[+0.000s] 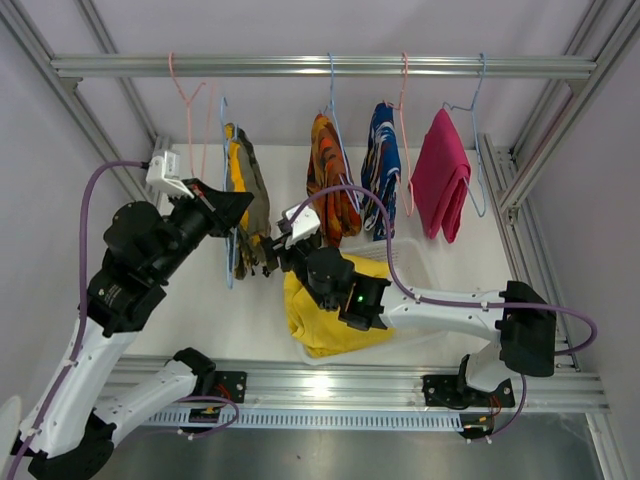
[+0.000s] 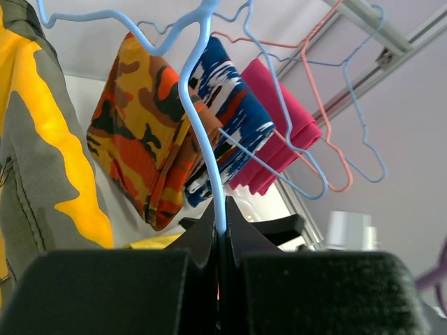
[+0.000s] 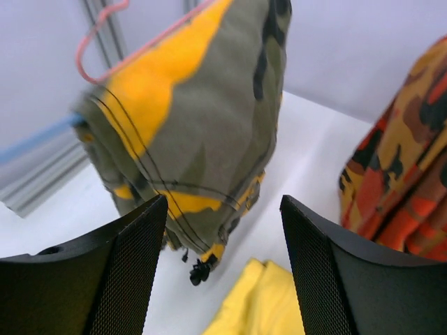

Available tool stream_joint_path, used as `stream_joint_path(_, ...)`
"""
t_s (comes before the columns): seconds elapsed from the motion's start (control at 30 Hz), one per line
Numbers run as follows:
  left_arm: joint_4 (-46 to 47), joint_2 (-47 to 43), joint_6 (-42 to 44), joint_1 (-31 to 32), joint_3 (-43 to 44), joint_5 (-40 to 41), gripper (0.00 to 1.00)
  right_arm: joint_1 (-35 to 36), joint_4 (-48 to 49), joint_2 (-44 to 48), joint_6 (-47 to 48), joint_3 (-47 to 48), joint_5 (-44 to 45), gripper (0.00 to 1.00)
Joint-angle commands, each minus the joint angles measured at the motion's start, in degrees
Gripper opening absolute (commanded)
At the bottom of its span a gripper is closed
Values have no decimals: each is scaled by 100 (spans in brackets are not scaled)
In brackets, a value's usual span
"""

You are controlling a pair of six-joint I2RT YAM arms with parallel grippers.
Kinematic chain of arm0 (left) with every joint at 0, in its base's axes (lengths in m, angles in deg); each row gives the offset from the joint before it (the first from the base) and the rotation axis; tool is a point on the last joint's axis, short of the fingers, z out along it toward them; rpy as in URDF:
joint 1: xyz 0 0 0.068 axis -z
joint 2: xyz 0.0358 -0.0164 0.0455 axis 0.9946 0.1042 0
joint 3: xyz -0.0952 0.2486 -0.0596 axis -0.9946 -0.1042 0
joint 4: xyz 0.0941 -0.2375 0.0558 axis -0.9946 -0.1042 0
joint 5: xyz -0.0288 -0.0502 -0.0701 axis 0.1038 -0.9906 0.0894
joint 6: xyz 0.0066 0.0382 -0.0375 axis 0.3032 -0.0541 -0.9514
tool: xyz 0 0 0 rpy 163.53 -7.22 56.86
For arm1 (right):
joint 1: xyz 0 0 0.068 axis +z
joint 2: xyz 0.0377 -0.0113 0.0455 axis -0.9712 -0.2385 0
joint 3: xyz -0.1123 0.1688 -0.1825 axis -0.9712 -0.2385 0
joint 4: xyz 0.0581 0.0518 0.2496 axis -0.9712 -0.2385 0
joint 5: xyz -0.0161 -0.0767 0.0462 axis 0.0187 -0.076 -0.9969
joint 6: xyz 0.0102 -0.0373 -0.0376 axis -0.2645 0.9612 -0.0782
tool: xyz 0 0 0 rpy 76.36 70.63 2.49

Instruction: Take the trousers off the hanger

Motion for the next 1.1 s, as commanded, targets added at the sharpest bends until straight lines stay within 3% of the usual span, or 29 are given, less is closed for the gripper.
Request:
stream_joint_path(0.0,1380,-234,427,55,20,243,0,-9,559,-70,-65,381,-411,70)
stream_joint_path(0.47,1459,-225,524,46,-271,358,1,-202,472,-614,-434,601,-1035,70)
stream_joint_path(1.07,1415,-304,541,2,-306,375,0,-246,85,-774,-329,715,-1018,70)
